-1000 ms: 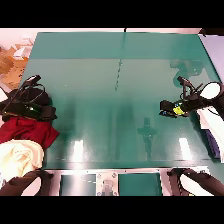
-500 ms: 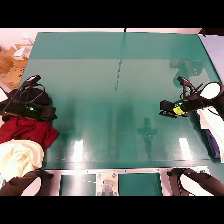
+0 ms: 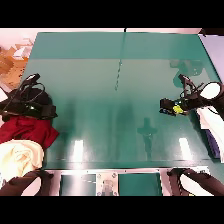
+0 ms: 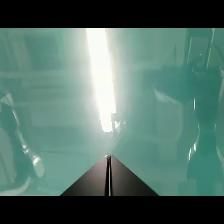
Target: Fold the shirts.
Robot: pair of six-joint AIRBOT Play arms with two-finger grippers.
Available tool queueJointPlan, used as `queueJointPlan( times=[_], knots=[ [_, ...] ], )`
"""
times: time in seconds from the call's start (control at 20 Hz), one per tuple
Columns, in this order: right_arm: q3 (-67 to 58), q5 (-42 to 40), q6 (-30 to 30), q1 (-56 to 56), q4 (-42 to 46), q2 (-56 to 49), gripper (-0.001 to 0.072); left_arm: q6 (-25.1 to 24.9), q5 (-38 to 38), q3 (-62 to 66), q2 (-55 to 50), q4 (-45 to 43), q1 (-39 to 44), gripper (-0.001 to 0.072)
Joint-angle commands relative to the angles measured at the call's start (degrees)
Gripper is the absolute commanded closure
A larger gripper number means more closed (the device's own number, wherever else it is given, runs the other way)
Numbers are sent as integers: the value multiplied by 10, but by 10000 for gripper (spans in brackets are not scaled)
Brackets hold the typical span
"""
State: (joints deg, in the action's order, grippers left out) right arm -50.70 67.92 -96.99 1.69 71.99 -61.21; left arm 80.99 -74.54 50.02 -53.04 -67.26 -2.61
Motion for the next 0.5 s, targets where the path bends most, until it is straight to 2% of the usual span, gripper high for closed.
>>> queueJointPlan(
  times=[0.0, 0.05, 0.1, 0.2, 0.3, 0.35, 0.45],
  knots=[
    [0, -16, 0, -1, 0, 0, 697, -1, 59, 0, 0, -45, 0, 641],
    [0, -28, 0, -1, 0, 0, 697, 0, 79, 0, 0, -97, 0, 184],
    [0, -30, 0, -1, 0, 0, 697, 9, 97, 0, 0, -155, 0, 15],
    [0, -30, 0, -1, 0, 0, 697, 33, 144, 0, -1, -274, 0, -6],
    [0, -30, 0, -1, 0, 0, 697, 82, 209, 0, -7, -361, 0, -6],
    [0, -30, 0, -1, 0, 0, 697, 98, 249, 0, -16, -390, -2, -6],
    [0, -30, 0, -1, 0, 0, 697, 102, 294, 2, -54, -390, -25, -6]
  ],
)
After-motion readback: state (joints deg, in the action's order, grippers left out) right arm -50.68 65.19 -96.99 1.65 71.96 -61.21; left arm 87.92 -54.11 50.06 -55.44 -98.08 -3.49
